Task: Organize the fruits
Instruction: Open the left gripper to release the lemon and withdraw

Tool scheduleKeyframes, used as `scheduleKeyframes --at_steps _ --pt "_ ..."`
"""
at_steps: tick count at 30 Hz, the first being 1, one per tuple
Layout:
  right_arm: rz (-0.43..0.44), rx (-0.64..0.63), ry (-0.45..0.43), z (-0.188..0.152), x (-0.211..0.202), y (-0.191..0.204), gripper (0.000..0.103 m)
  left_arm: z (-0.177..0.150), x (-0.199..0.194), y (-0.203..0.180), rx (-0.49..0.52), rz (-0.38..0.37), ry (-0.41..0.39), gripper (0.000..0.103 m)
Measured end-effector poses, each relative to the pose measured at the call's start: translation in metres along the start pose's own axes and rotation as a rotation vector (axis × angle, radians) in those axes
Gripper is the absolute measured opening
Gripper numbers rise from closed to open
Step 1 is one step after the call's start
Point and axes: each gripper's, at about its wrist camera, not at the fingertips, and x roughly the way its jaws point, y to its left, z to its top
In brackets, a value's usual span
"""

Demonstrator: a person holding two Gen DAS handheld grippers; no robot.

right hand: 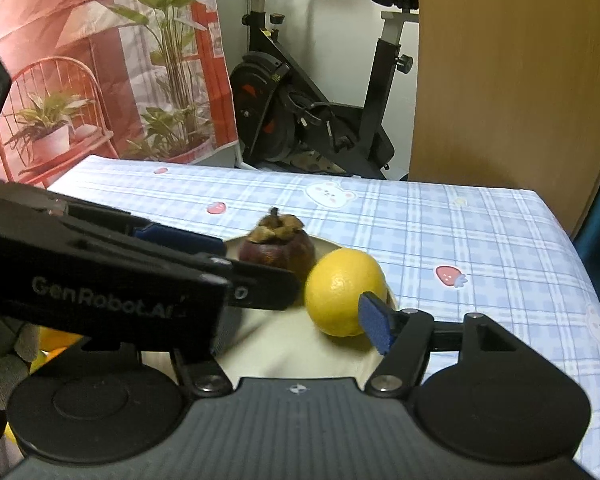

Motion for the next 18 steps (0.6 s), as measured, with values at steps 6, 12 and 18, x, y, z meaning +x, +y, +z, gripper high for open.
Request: scheduleKeyframes --at_steps 6,12,18 --pt "0.007 0.015 -0.014 -0.002 -0.015 0.019 0.069 -0.009 -0.029 0.01 -0.019 0.043 -0.025 0.063" --pt "0.019 0.039 -0.037 -0.005 -0.03 0.037 0.069 -0.017 -0.062 0.018 -0.015 0.118 -0.052 0.063" --pt "0.039 0.07 -0.069 -0.007 -0.045 0.057 0.069 -0.027 -0.097 0.021 0.007 0.188 -0.087 0.063"
